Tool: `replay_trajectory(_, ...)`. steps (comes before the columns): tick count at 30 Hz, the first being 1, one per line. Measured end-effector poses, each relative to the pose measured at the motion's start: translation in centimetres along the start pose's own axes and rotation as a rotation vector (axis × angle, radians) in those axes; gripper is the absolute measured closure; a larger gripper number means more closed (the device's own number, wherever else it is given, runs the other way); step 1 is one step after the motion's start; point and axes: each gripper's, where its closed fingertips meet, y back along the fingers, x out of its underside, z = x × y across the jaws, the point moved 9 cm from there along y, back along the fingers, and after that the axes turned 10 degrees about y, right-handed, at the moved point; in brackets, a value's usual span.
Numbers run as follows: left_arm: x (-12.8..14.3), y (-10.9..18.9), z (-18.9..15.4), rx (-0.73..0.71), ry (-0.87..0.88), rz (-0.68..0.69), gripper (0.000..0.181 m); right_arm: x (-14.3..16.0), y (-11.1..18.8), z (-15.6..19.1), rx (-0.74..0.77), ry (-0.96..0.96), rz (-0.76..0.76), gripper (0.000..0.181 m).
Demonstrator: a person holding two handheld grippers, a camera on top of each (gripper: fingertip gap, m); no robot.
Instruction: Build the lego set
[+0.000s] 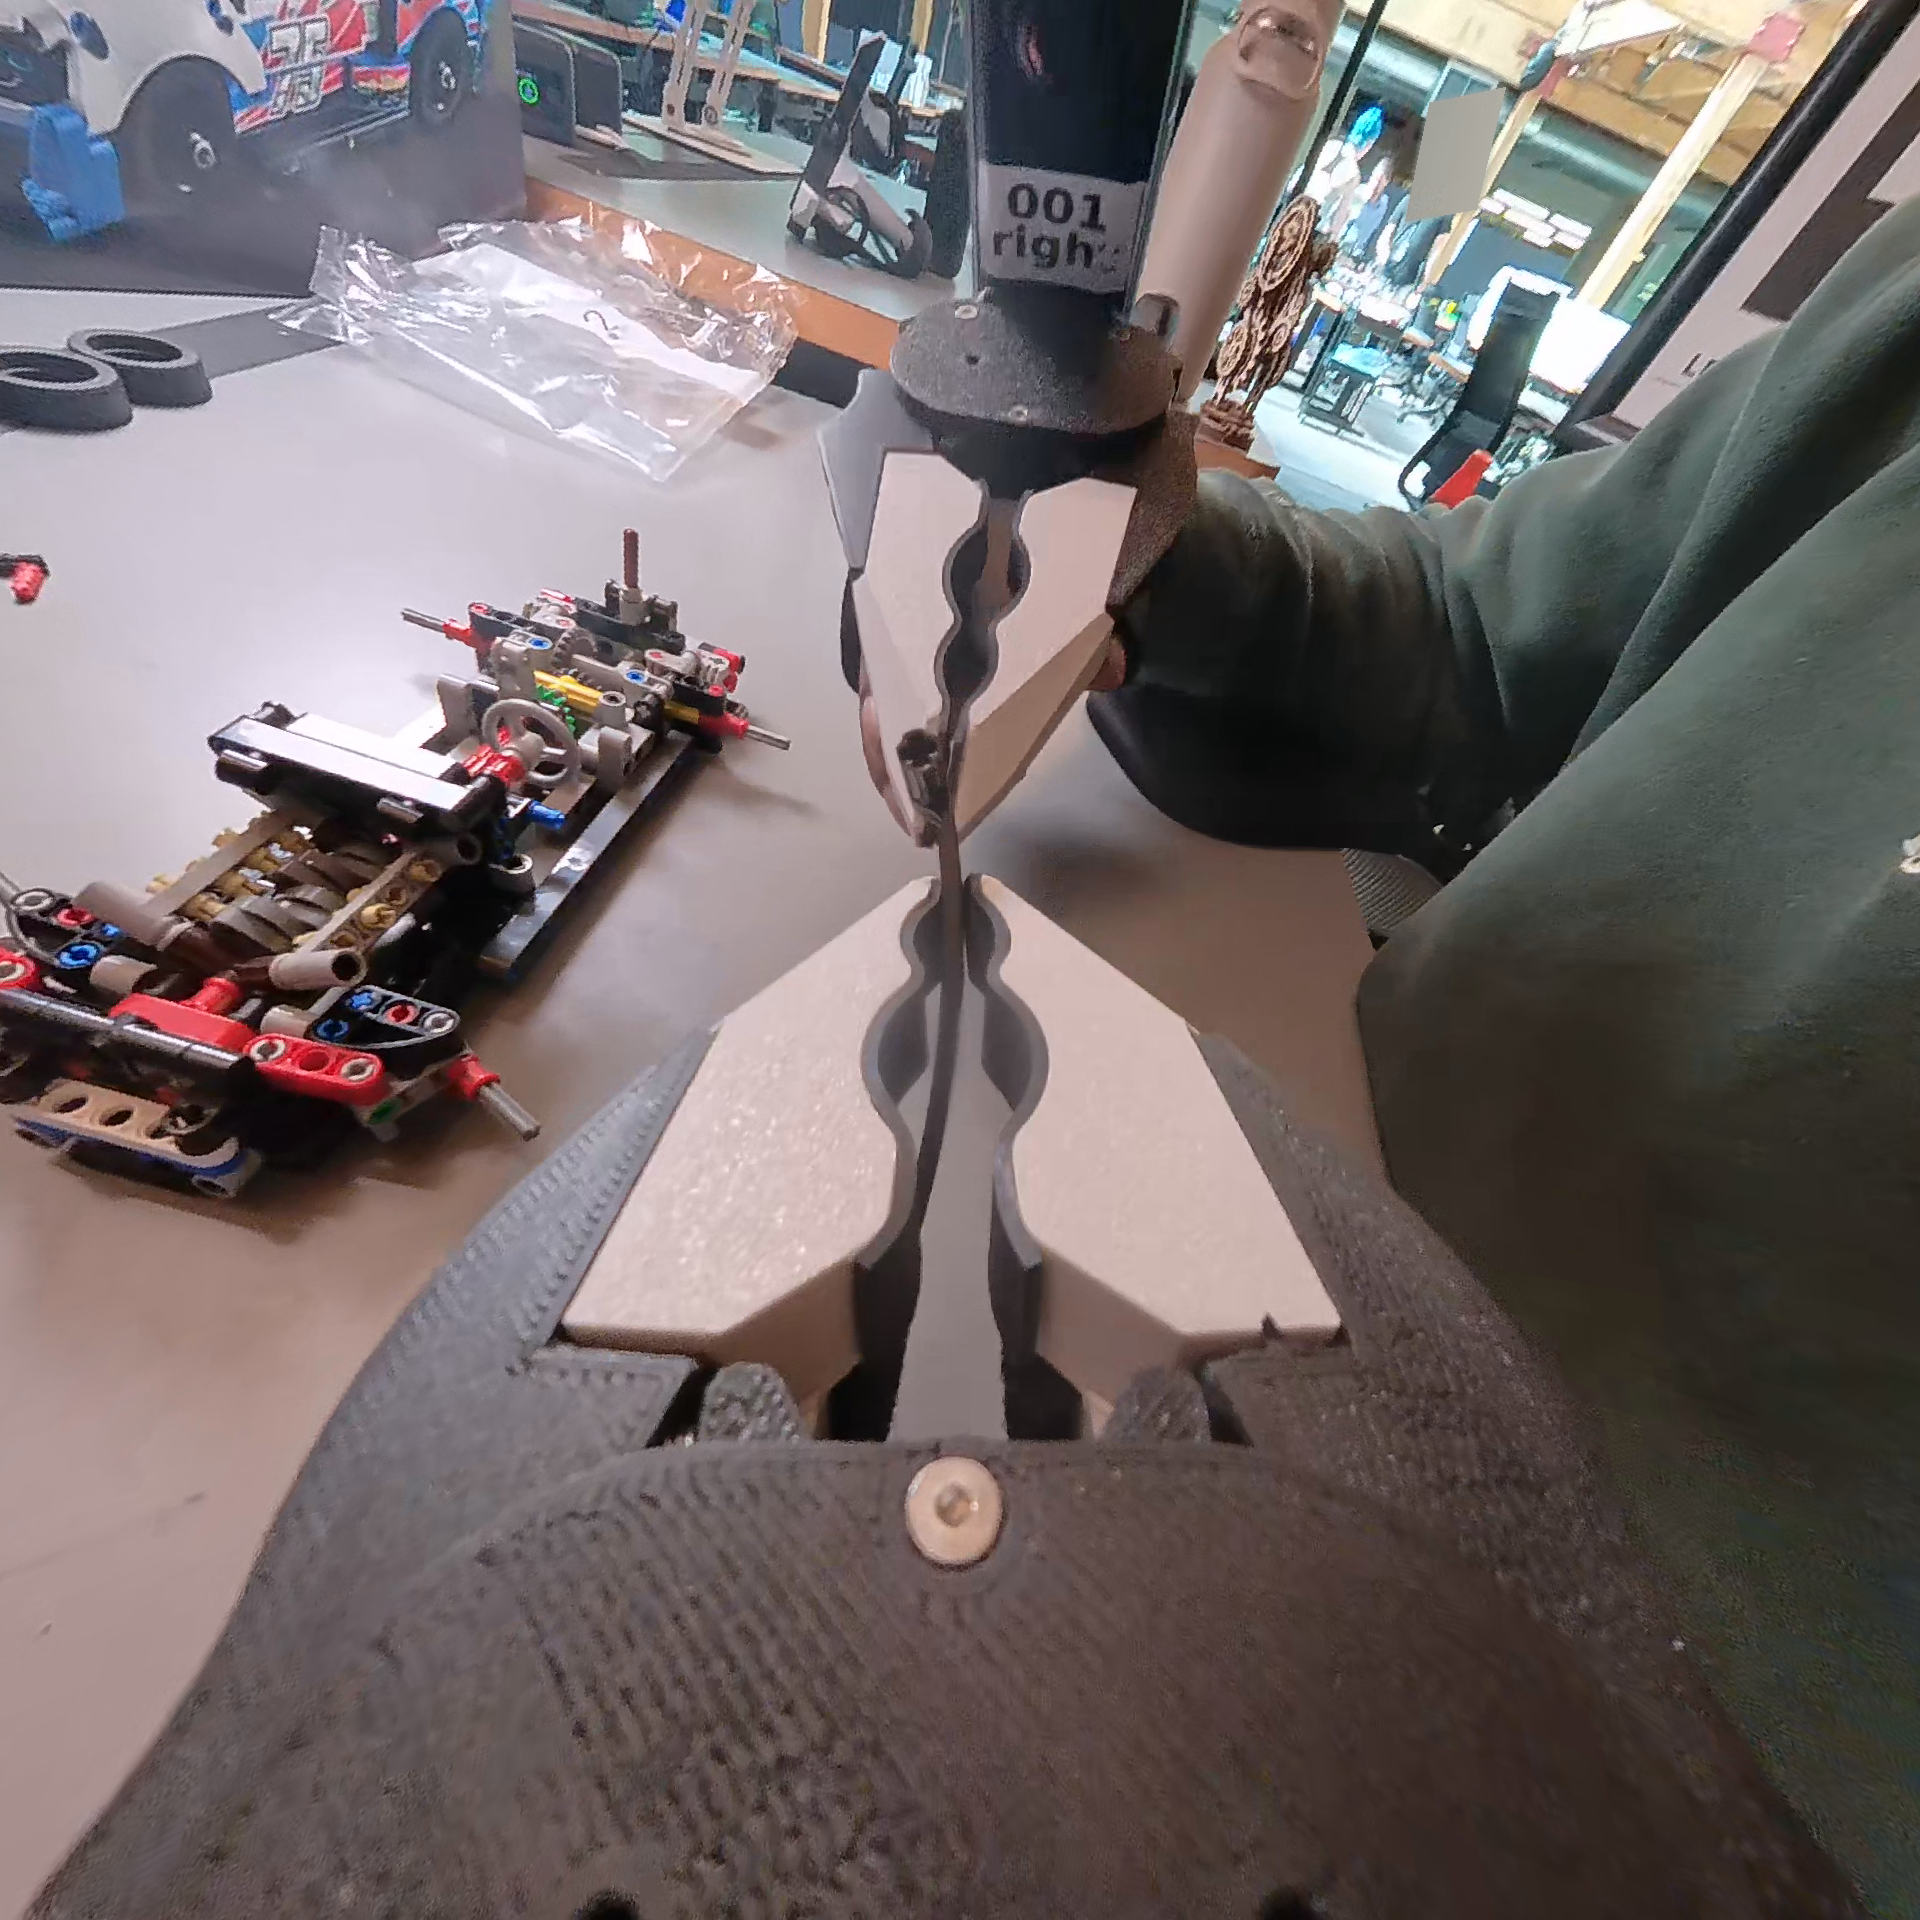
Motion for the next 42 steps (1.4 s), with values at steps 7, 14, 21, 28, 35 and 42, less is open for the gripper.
replay_trajectory(7, 0.4, -0.3, 0.3, -0.013, 0.017, 0.036, 0.181, 1.3, 0.7, 0.2, 0.029, 0.216, 0.192, 0.169)
replay_trajectory(14, 0.7, -0.6, 0.0, 0.027, 0.016, 0.053, 0.181, 0.3, -0.1, 0.8, 0.000, 0.191, 0.043, 0.167)
replay_trajectory(21, 0.9, -1.0, -0.5, 0.060, -0.005, 0.070, 0.181, -0.2, -0.5, 1.0, -0.044, 0.109, -0.049, 0.180)
replay_trajectory(28, 0.7, -0.8, -0.6, 0.063, -0.005, 0.055, 0.178, -0.9, -0.1, 1.1, -0.047, 0.135, 0.026, 0.180)
replay_trajectory(35, 0.1, -0.1, -1.0, 0.113, -0.016, -0.022, 0.179, -1.4, 0.3, 1.5, -0.014, 0.209, 0.032, 0.181)
replay_trajectory(42, -0.3, 0.5, -0.8, 0.262, 0.117, -0.047, 0.158, -2.2, 0.0, 3.6, 0.037, 0.530, 0.087, 0.180)
